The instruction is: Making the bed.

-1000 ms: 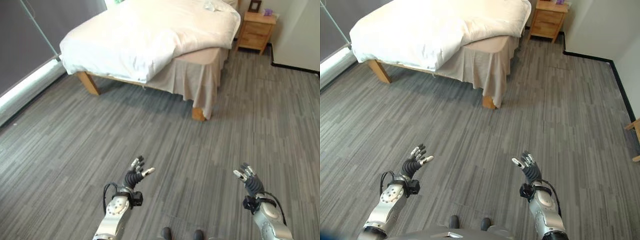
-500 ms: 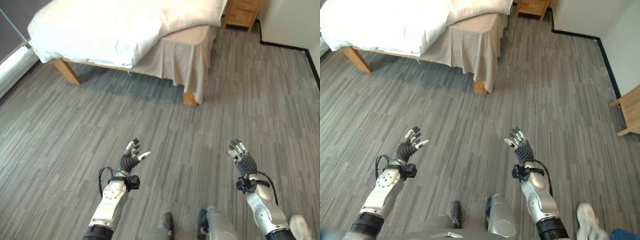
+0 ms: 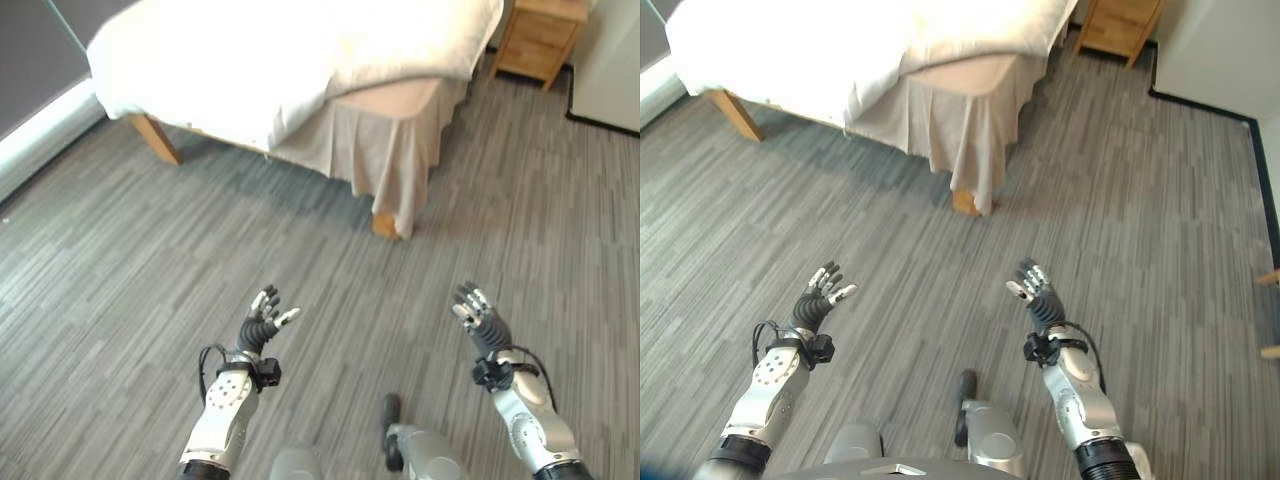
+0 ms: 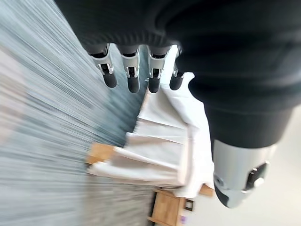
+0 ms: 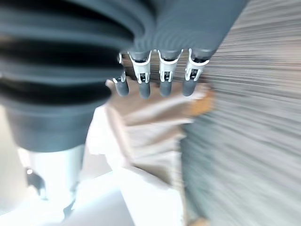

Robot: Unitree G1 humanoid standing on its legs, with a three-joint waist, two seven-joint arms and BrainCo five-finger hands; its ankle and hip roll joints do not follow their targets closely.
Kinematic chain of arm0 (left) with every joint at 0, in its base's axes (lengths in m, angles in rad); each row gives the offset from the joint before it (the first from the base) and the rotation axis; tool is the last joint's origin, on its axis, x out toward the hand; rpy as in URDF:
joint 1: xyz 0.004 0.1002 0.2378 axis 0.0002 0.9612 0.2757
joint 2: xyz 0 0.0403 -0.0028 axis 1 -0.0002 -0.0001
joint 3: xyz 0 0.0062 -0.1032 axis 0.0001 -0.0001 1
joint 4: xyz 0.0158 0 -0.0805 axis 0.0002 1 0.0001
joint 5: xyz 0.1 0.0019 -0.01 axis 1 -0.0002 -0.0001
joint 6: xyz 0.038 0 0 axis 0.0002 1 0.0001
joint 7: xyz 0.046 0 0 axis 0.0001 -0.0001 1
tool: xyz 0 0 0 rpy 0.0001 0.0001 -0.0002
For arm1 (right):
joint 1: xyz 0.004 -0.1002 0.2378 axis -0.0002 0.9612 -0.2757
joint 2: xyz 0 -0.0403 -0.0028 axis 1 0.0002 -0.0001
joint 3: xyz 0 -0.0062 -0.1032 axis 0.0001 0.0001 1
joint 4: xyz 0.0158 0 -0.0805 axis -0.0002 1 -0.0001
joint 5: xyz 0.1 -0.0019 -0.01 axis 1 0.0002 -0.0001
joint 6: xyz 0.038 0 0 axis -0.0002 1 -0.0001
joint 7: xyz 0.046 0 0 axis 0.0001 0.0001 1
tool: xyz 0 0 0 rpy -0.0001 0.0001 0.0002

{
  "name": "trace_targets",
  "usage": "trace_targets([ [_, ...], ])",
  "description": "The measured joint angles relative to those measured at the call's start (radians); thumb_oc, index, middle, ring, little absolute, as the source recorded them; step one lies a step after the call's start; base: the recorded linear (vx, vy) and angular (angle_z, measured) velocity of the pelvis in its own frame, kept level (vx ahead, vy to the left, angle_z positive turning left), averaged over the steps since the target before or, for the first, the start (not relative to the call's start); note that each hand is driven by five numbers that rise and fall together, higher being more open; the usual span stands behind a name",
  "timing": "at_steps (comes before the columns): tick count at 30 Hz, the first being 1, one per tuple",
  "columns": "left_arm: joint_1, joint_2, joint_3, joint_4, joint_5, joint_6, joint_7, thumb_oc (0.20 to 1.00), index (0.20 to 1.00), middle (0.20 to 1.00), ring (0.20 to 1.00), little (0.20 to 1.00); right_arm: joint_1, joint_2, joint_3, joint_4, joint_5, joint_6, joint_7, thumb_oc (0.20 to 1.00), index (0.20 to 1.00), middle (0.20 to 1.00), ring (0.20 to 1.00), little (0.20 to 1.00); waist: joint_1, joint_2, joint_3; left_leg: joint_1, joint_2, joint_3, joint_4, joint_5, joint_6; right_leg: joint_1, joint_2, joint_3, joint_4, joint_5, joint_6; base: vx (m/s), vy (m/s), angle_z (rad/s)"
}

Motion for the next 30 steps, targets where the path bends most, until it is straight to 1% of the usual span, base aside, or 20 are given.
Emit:
trace_targets([
  [1, -0.002, -0.002, -0.003, 0.001, -0.006, 0.000, -0.009, 1.000, 1.000, 1.000, 1.000, 1.000, 0.006, -0.008, 0.005, 0.005, 0.000, -0.005, 0.000, 1.000, 1.000, 1.000, 1.000, 1.000, 0.004, -0.008, -0.012, -0.038, -0.012, 0.028, 0.028, -0.001, 0.001, 0.026, 0.004, 0.005, -0.017, -0.014, -0.028, 0.45, -0.118, -0.31],
  [2, -0.025, -0.012, -0.023, 0.001, -0.011, 0.002, -0.016, 1.000, 1.000, 1.000, 1.000, 1.000, 0.040, -0.008, -0.010, 0.002, 0.000, -0.001, -0.006, 1.000, 1.000, 1.000, 1.000, 1.000, 0.016, -0.017, -0.017, -0.071, 0.019, 0.129, 0.029, -0.005, 0.003, 0.072, 0.022, 0.013, -0.052, -0.030, -0.043, 0.46, -0.120, -0.05],
  [4, -0.051, -0.037, -0.027, -0.004, -0.041, 0.001, -0.026, 1.000, 1.000, 1.000, 1.000, 1.000, 0.043, -0.007, -0.022, 0.006, 0.000, 0.013, -0.023, 1.000, 1.000, 1.000, 1.000, 1.000, 0.019, -0.029, -0.012, -0.098, 0.006, 0.214, -0.168, -0.018, 0.000, 0.138, 0.040, 0.002, -0.097, -0.032, -0.038, 0.41, -0.039, 0.02],
  [6, -0.046, -0.027, -0.031, -0.004, -0.044, 0.002, -0.035, 1.000, 1.000, 1.000, 1.000, 1.000, 0.030, -0.004, -0.011, -0.002, 0.000, 0.013, -0.022, 1.000, 1.000, 1.000, 1.000, 1.000, 0.027, -0.025, -0.012, -0.116, -0.022, 0.223, -0.307, -0.010, 0.003, 0.183, 0.052, 0.003, -0.112, -0.042, -0.023, 0.52, 0.008, -0.14],
  [7, -0.043, -0.021, -0.038, -0.002, -0.044, 0.002, -0.045, 1.000, 1.000, 1.000, 1.000, 1.000, 0.035, -0.009, 0.002, -0.019, -0.001, 0.012, -0.019, 1.000, 1.000, 1.000, 1.000, 1.000, 0.035, -0.014, -0.018, -0.122, -0.071, 0.234, -0.467, -0.006, 0.008, 0.236, 0.058, -0.009, -0.139, -0.068, 0.013, 0.63, 0.038, -0.11],
  [9, -0.036, -0.020, -0.053, -0.011, -0.037, 0.001, -0.059, 1.000, 1.000, 1.000, 1.000, 1.000, 0.042, -0.011, 0.005, -0.021, -0.004, 0.012, -0.010, 1.000, 1.000, 1.000, 1.000, 1.000, 0.050, 0.017, -0.039, -0.121, -0.143, 0.211, -0.687, 0.000, 0.019, 0.281, 0.080, 0.004, -0.172, -0.117, 0.021, 0.53, 0.041, -0.25],
  [11, -0.023, -0.019, -0.061, -0.020, -0.027, 0.002, -0.080, 1.000, 1.000, 1.000, 1.000, 1.000, 0.036, -0.011, 0.024, 0.006, -0.012, 0.018, 0.002, 1.000, 1.000, 1.000, 1.000, 1.000, 0.079, 0.043, -0.051, -0.097, -0.226, 0.175, -0.842, 0.034, 0.065, 0.340, 0.093, 0.029, -0.178, -0.153, 0.038, 0.50, 0.036, -0.46],
  [14, 0.019, -0.020, -0.062, -0.038, -0.027, 0.003, -0.092, 1.000, 1.000, 1.000, 1.000, 1.000, 0.046, -0.006, 0.063, -0.003, -0.022, 0.020, 0.020, 1.000, 1.000, 1.000, 1.000, 1.000, 0.085, 0.046, -0.075, 0.000, -0.261, 0.203, -0.829, 0.030, 0.137, 0.437, 0.109, 0.092, -0.174, -0.195, 0.094, 0.47, 0.098, -0.46],
  [15, 0.037, -0.016, -0.068, -0.053, -0.027, 0.003, -0.096, 1.000, 1.000, 1.000, 1.000, 1.000, 0.056, -0.004, 0.078, -0.010, -0.022, 0.017, 0.025, 1.000, 1.000, 1.000, 1.000, 1.000, 0.084, 0.054, -0.100, 0.021, -0.257, 0.186, -0.860, 0.110, 0.215, 0.436, 0.122, 0.102, -0.143, -0.220, 0.106, 0.38, 0.116, -0.20],
  [16, 0.032, -0.001, -0.074, -0.052, -0.027, 0.006, -0.098, 1.000, 1.000, 1.000, 1.000, 1.000, 0.060, 0.021, 0.083, 0.000, -0.023, 0.019, 0.028, 1.000, 1.000, 1.000, 1.000, 1.000, 0.069, 0.011, -0.111, 0.032, -0.287, 0.187, -0.859, 0.077, 0.213, 0.430, 0.090, 0.100, -0.115, -0.243, 0.104, 0.38, 0.171, -0.03],
  [17, 0.006, 0.004, -0.105, -0.052, -0.027, 0.011, -0.099, 1.000, 1.000, 1.000, 1.000, 1.000, 0.059, 0.034, 0.087, 0.008, -0.023, 0.023, 0.033, 1.000, 1.000, 1.000, 1.000, 1.000, 0.070, -0.012, -0.120, 0.065, -0.298, 0.189, -0.875, 0.055, 0.222, 0.369, 0.075, 0.110, 0.031, -0.255, 0.099, 0.26, 0.136, -0.03],
  [18, -0.005, 0.003, -0.116, -0.052, -0.027, 0.013, -0.099, 1.000, 1.000, 1.000, 1.000, 1.000, 0.049, 0.033, 0.097, 0.008, -0.023, 0.024, 0.032, 1.000, 1.000, 1.000, 1.000, 1.000, 0.074, -0.007, -0.118, 0.089, -0.287, 0.193, -0.899, 0.056, 0.219, 0.304, 0.073, 0.106, 0.180, -0.266, 0.113, 0.37, 0.234, -0.39],
  [19, -0.024, 0.008, -0.134, -0.052, -0.027, 0.014, -0.100, 1.000, 1.000, 1.000, 1.000, 1.000, 0.039, 0.035, 0.122, -0.012, -0.023, 0.025, 0.040, 1.000, 1.000, 1.000, 1.000, 1.000, 0.078, -0.006, -0.118, 0.150, -0.284, 0.180, -0.937, 0.053, 0.223, 0.149, 0.036, 0.080, 0.517, -0.275, 0.140, 0.30, 0.197, -0.33],
  [21, -0.055, 0.002, -0.145, -0.047, -0.029, 0.016, -0.091, 1.000, 1.000, 1.000, 1.000, 1.000, 0.034, 0.043, 0.122, -0.040, -0.023, 0.022, 0.042, 1.000, 1.000, 1.000, 1.000, 1.000, 0.059, -0.001, -0.106, 0.205, -0.309, 0.159, -0.940, 0.002, 0.253, 0.035, -0.031, 0.081, 0.742, -0.261, 0.157, 0.27, 0.144, 0.17],
  [22, -0.086, 0.004, -0.169, -0.046, -0.029, 0.018, -0.087, 1.000, 1.000, 1.000, 1.000, 1.000, 0.023, 0.041, 0.121, -0.040, -0.023, 0.019, 0.042, 1.000, 1.000, 1.000, 1.000, 1.000, 0.029, 0.022, -0.088, 0.256, -0.310, 0.127, -0.950, 0.004, 0.242, -0.040, -0.071, 0.071, 0.837, -0.265, 0.158, 0.13, 0.034, 0.64],
  [24, -0.113, 0.003, -0.172, -0.051, -0.029, 0.015, -0.089, 1.000, 1.000, 1.000, 1.000, 1.000, 0.019, 0.040, 0.122, -0.036, -0.024, 0.020, 0.042, 1.000, 1.000, 1.000, 1.000, 1.000, 0.024, 0.053, -0.070, 0.296, -0.300, 0.117, -0.948, -0.014, 0.245, -0.131, -0.104, 0.081, 0.840, -0.261, 0.165, 0.42, 0.015, 0.54],
  [26, -0.118, 0.034, -0.167, -0.088, -0.026, 0.019, -0.088, 1.000, 1.000, 1.000, 1.000, 1.000, 0.028, 0.039, 0.117, -0.042, -0.024, 0.023, 0.042, 1.000, 1.000, 1.000, 1.000, 1.000, 0.019, 0.077, -0.051, 0.334, -0.287, 0.073, -0.912, -0.105, 0.200, -0.221, -0.188, 0.071, 0.718, -0.253, 0.151, 0.46, -0.081, 0.46],
  [28, -0.117, 0.048, -0.146, -0.093, -0.028, 0.018, -0.091, 1.000, 1.000, 1.000, 1.000, 1.000, 0.038, 0.037, 0.114, -0.040, -0.024, 0.027, 0.042, 1.000, 1.000, 1.000, 1.000, 1.000, 0.013, 0.084, -0.044, 0.373, -0.278, 0.054, -0.913, -0.104, 0.195, -0.231, -0.203, 0.117, 0.502, -0.200, 0.162, 0.48, -0.186, 0.71],
  [29, -0.117, 0.040, -0.142, -0.091, -0.028, 0.018, -0.093, 1.000, 1.000, 1.000, 1.000, 1.000, 0.045, 0.033, 0.109, -0.038, -0.024, 0.028, 0.042, 1.000, 1.000, 1.000, 1.000, 1.000, 0.011, 0.079, -0.044, 0.393, -0.277, 0.001, -0.913, -0.130, 0.160, -0.237, -0.185, 0.153, 0.446, -0.189, 0.170, 0.52, -0.215, 0.79],
  [30, -0.120, 0.043, -0.149, -0.084, -0.029, 0.017, -0.094, 1.000, 1.000, 1.000, 1.000, 1.000, 0.061, 0.038, 0.098, -0.039, -0.024, 0.029, 0.040, 1.000, 1.000, 1.000, 1.000, 1.000, 0.009, 0.073, -0.048, 0.398, -0.269, -0.014, -0.910, -0.134, 0.156, -0.209, -0.163, 0.204, 0.325, -0.176, 0.188, 0.43, -0.189, 1.05],
])
